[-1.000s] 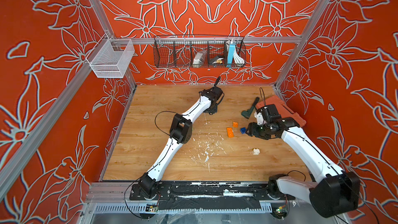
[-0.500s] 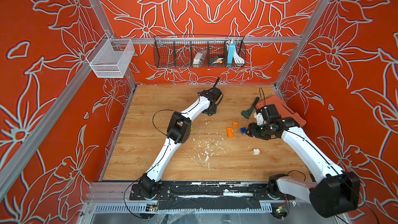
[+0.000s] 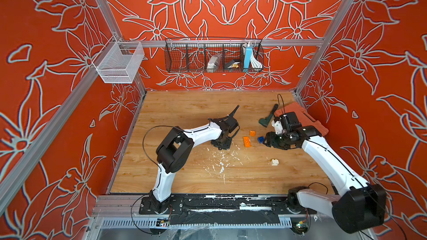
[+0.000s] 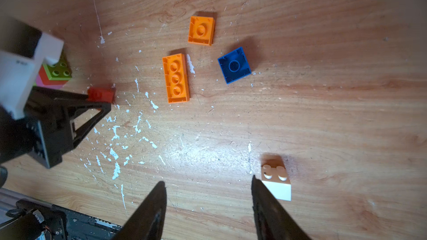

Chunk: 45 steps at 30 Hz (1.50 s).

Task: Assemble the letter r with lego
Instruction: Pick up the lego brick from the center of the board, then place the lego brick at the center of the board, then pick up the lego brick from the center of the board.

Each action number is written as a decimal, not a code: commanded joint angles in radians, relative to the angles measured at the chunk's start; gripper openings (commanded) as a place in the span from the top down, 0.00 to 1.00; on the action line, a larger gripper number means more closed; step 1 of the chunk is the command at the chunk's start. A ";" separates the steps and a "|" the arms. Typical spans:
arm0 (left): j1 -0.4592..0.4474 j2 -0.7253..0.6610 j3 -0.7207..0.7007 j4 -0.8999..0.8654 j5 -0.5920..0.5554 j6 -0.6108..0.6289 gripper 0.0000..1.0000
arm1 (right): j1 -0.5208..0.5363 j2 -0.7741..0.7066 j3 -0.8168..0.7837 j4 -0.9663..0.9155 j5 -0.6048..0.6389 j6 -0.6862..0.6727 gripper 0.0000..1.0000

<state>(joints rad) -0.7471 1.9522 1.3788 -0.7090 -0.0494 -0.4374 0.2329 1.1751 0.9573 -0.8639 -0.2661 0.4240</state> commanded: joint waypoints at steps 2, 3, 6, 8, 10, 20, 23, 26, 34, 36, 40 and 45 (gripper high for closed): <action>-0.025 -0.134 -0.169 0.075 -0.015 -0.074 0.70 | -0.008 0.004 -0.020 -0.007 -0.016 -0.025 0.39; -0.031 -0.167 -0.210 0.086 -0.019 -0.085 0.69 | -0.009 0.008 -0.020 -0.010 -0.016 -0.030 0.39; -0.043 -0.239 -0.300 0.113 -0.018 -0.108 0.67 | -0.008 0.018 -0.020 -0.012 -0.005 -0.037 0.38; -0.042 -0.261 -0.338 0.123 -0.015 -0.113 0.65 | -0.008 0.026 -0.016 -0.018 0.009 -0.042 0.38; -0.044 -0.273 -0.365 0.127 -0.014 -0.112 0.63 | -0.007 0.035 -0.010 -0.027 0.022 -0.043 0.38; -0.045 -0.339 -0.429 0.156 -0.016 -0.120 0.36 | -0.008 0.083 0.019 -0.085 0.110 0.000 0.37; -0.045 -0.390 -0.438 0.146 -0.024 -0.115 0.25 | -0.008 0.091 0.026 -0.133 0.163 0.026 0.35; -0.044 -0.462 -0.448 0.145 -0.020 -0.105 0.18 | -0.007 0.087 -0.016 -0.136 0.199 0.062 0.32; -0.044 -0.643 -0.504 0.183 0.024 -0.090 0.14 | -0.008 0.233 -0.045 -0.156 0.229 0.104 0.25; -0.045 -0.664 -0.517 0.183 0.016 -0.091 0.14 | -0.009 0.270 -0.046 -0.149 0.232 0.102 0.25; -0.044 -0.673 -0.529 0.180 0.015 -0.104 0.14 | -0.009 0.342 -0.040 -0.141 0.235 0.095 0.31; -0.044 -0.674 -0.536 0.186 0.017 -0.116 0.14 | -0.007 0.409 -0.049 -0.126 0.214 0.090 0.33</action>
<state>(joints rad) -0.7876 1.2892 0.8478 -0.5289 -0.0383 -0.5438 0.2329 1.5639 0.9203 -0.9825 -0.0570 0.5117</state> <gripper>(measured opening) 0.856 0.676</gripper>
